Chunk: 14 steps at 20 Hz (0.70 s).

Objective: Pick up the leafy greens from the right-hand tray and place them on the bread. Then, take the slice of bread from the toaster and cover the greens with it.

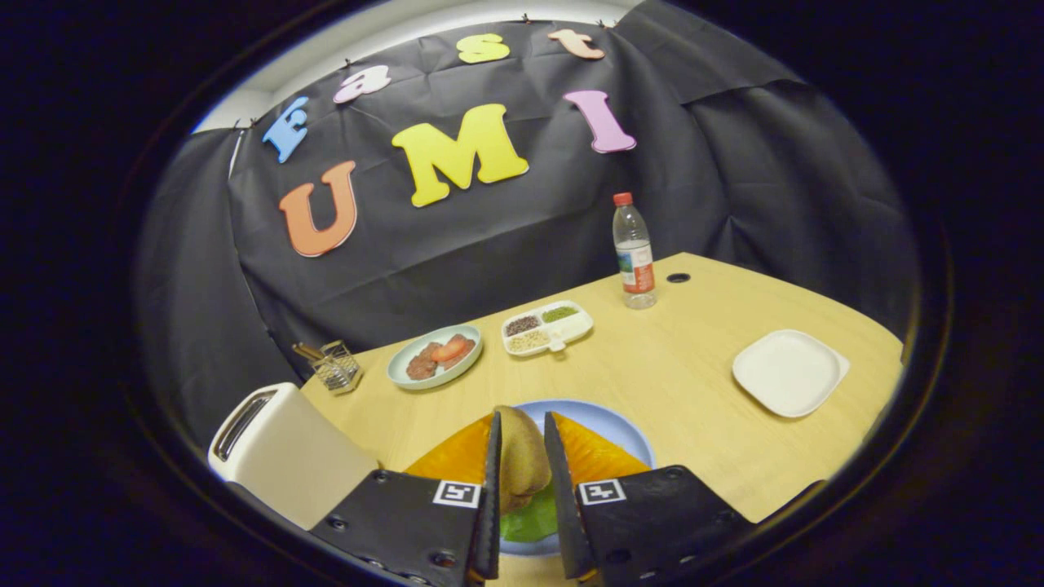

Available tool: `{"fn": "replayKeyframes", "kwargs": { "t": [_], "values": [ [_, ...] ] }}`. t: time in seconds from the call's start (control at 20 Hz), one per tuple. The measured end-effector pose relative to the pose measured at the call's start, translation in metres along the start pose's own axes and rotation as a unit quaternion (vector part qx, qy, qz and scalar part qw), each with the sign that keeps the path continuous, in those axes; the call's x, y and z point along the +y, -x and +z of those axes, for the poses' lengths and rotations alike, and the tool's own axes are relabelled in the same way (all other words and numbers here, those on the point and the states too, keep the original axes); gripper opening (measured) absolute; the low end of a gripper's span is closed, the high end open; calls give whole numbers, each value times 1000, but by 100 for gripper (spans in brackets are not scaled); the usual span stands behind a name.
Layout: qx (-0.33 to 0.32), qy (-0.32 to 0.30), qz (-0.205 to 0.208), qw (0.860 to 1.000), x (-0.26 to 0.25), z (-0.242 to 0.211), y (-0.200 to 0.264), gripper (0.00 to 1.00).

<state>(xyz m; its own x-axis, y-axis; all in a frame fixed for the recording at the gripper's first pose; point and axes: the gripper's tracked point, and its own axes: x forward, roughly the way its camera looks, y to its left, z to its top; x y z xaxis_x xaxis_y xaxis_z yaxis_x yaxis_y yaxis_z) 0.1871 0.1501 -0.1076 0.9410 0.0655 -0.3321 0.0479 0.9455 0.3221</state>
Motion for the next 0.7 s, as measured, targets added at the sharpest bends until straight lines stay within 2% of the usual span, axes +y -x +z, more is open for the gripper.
{"fn": "replayKeyframes", "kwargs": {
  "t": [0.15,0.2,0.25,0.45,0.7],
  "values": [
    [-30,21,-5,999,-3,18,15,57],
    [-45,34,-5,998,-2,25,22,61],
    [-62,49,-7,997,0,33,32,72],
    [-117,96,-2,988,6,54,73,92],
    [-140,132,28,981,17,54,125,96]
  ]
}}
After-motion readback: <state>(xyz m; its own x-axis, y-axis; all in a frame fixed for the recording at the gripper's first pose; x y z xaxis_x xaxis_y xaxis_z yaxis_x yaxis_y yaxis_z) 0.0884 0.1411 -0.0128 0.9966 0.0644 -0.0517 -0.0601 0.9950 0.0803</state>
